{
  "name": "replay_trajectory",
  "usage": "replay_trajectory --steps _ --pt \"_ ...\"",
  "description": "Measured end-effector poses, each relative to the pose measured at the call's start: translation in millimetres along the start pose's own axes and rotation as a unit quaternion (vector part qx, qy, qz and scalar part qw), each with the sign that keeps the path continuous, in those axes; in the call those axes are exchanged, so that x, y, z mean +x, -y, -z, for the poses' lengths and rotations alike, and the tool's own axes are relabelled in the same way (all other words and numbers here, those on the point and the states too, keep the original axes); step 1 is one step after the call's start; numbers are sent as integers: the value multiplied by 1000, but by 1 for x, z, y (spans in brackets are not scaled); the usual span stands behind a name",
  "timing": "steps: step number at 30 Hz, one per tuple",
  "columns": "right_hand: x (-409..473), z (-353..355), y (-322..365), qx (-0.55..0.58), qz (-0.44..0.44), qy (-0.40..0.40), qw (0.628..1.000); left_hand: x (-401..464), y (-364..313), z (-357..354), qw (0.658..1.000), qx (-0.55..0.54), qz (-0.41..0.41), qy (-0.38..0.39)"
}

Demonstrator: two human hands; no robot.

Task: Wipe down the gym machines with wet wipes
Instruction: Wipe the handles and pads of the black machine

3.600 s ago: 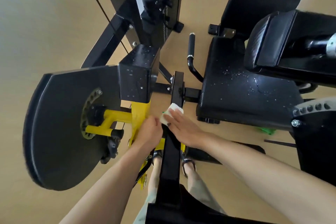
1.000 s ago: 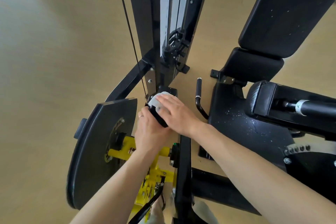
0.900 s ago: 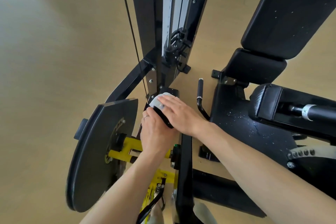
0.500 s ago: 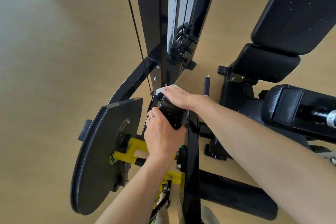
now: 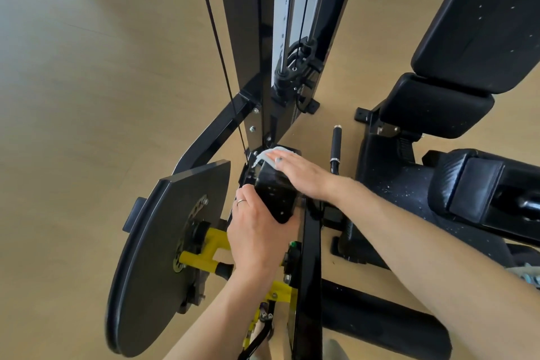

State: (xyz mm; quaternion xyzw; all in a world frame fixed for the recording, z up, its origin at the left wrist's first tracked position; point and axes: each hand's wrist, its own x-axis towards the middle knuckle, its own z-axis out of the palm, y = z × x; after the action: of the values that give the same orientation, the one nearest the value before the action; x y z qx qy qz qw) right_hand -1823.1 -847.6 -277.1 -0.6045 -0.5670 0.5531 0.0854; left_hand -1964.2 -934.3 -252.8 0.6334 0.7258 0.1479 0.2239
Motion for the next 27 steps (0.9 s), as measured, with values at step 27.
replay_trajectory --steps 27 --pt "56 -84 -74 647 -170 -111 735 0 4 0 1000 22 -8 5"
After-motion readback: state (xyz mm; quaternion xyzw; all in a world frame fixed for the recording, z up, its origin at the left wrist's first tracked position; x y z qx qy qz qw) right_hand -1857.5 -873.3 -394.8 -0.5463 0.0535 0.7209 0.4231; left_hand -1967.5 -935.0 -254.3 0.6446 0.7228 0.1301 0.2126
